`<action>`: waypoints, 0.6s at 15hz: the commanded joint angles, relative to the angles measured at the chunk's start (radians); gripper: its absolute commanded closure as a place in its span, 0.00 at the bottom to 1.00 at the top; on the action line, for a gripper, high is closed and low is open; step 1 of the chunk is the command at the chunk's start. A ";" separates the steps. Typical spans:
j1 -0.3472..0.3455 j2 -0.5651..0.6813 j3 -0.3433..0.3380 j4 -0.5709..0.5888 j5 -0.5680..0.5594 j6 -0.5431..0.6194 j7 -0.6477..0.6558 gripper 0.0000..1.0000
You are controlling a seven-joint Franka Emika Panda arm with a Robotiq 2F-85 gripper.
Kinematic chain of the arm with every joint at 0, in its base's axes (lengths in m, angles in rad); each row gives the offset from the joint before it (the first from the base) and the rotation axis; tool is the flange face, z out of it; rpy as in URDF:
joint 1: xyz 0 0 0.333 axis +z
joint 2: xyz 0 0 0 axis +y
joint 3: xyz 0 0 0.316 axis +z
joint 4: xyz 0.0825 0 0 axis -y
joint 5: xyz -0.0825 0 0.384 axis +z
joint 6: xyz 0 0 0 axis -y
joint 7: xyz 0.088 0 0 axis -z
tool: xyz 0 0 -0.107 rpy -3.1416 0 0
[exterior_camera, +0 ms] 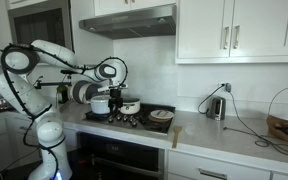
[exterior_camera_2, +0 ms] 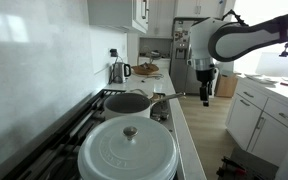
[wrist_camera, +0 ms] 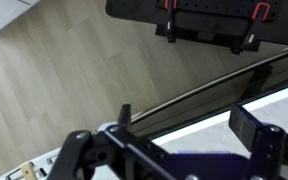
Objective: Put the white lid on top of the white pot on the right side of the stove
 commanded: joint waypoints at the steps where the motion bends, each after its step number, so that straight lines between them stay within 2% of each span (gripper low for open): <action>1: 0.034 0.013 -0.008 0.129 0.008 -0.081 -0.045 0.00; 6: 0.050 0.075 -0.003 0.292 0.002 -0.057 -0.051 0.00; 9: 0.049 0.164 -0.003 0.397 -0.001 -0.022 -0.045 0.00</action>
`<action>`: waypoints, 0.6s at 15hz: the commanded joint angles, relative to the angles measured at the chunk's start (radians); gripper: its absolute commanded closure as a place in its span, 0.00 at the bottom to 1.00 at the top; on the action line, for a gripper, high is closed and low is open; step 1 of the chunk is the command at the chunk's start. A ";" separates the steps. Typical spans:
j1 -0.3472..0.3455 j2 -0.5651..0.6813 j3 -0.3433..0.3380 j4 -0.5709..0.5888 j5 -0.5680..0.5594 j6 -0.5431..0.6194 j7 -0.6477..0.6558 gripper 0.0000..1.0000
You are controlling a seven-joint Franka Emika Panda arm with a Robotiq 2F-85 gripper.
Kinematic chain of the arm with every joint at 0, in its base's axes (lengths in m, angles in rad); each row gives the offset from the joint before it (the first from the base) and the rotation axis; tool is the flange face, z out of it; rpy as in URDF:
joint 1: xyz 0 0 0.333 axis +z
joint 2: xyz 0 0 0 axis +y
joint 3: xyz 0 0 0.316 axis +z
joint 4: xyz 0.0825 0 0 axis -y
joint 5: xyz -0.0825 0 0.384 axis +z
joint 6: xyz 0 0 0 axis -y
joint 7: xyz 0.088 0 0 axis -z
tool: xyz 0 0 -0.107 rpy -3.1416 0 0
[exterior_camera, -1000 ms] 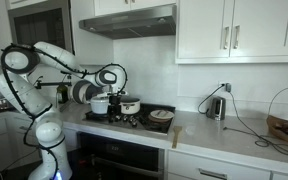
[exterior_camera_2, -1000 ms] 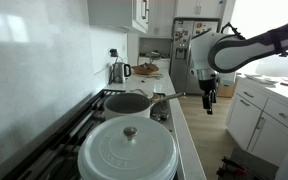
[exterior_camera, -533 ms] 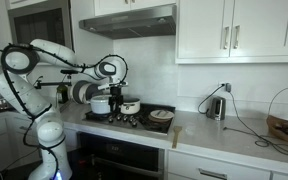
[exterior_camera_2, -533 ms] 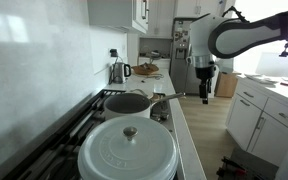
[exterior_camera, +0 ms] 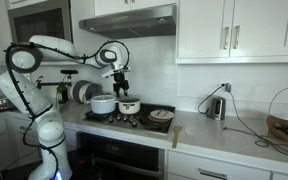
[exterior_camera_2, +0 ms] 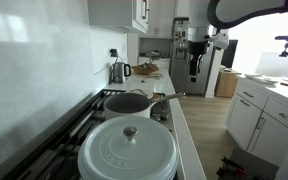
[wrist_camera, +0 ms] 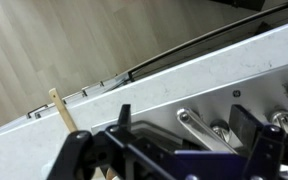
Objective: Put the white lid on top of the white pot on the right side of the stove
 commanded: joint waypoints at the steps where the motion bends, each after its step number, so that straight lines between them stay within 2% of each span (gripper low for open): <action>1: -0.001 0.143 -0.001 0.152 -0.007 0.031 0.003 0.00; 6: -0.007 0.333 -0.012 0.336 0.001 0.097 -0.019 0.00; 9: -0.014 0.459 -0.028 0.474 0.018 0.094 -0.036 0.00</action>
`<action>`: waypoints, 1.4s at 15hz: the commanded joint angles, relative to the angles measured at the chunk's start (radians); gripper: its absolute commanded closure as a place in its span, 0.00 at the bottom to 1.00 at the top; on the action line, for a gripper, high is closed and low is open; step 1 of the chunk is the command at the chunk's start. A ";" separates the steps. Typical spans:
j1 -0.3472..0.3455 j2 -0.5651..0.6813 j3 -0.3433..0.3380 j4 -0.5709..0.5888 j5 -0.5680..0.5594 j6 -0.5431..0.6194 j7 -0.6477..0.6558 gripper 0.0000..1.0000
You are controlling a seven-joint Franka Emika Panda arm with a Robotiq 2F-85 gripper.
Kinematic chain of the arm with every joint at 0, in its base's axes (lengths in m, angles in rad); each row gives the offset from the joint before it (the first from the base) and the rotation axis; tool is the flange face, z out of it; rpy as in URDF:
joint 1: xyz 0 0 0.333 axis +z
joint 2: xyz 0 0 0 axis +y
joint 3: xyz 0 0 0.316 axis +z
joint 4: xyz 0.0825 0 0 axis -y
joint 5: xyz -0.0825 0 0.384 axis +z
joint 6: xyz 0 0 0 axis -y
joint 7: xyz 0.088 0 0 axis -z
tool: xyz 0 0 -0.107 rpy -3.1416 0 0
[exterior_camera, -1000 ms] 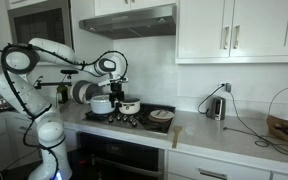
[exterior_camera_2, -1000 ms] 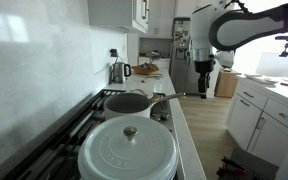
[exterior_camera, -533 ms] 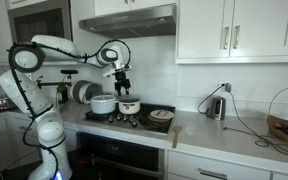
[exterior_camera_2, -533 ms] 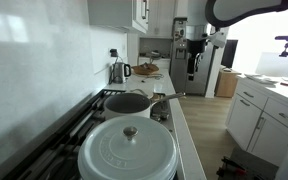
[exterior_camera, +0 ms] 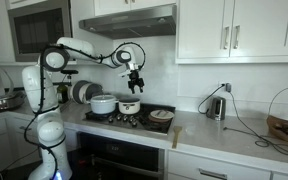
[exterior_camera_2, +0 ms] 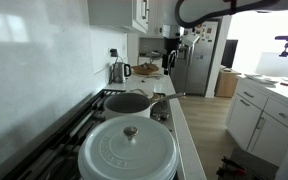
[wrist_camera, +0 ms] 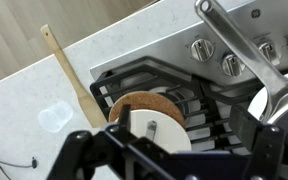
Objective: Put the white lid on top of the white pot on the right side of the stove
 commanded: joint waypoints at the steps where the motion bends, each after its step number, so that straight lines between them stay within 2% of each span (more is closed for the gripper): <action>1: -0.013 0.178 -0.022 0.216 0.026 -0.028 -0.047 0.00; 7: -0.053 0.446 -0.054 0.529 0.078 -0.078 -0.156 0.00; 12: -0.090 0.628 -0.040 0.741 0.159 -0.130 -0.261 0.00; 16: -0.095 0.738 -0.027 0.864 0.191 -0.165 -0.310 0.00; 21: -0.080 0.850 -0.031 0.970 0.185 -0.167 -0.286 0.00</action>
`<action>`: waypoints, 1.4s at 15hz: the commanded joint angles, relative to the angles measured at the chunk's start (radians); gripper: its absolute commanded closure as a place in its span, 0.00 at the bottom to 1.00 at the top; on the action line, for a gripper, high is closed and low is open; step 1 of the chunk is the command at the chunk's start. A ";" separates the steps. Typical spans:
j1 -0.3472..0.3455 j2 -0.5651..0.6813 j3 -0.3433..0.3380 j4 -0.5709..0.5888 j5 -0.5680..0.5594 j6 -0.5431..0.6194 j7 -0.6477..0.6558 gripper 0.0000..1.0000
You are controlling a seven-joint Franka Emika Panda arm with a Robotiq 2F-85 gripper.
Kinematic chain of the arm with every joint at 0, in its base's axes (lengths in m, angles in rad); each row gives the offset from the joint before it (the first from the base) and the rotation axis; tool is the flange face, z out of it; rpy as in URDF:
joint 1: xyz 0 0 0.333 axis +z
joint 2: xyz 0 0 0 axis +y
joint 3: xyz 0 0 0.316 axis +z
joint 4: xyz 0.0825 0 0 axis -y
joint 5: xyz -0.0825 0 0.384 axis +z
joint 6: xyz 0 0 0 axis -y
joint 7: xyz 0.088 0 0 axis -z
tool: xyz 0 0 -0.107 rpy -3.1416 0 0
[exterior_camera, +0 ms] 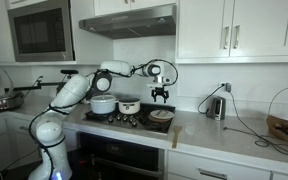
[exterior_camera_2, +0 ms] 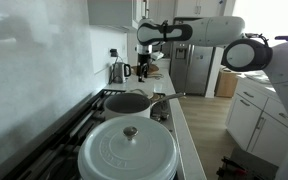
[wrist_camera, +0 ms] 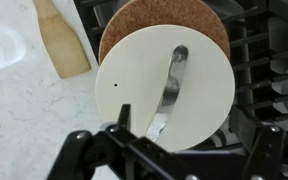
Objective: Put the white lid on top of the white pot on the right side of the stove
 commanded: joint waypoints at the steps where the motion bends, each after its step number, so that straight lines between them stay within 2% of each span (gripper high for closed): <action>1: 0.008 0.095 0.002 0.123 0.003 -0.030 0.012 0.00; 10: 0.018 0.214 -0.011 0.228 -0.002 -0.036 0.130 0.00; 21: 0.027 0.230 -0.021 0.267 -0.015 -0.112 0.326 0.00</action>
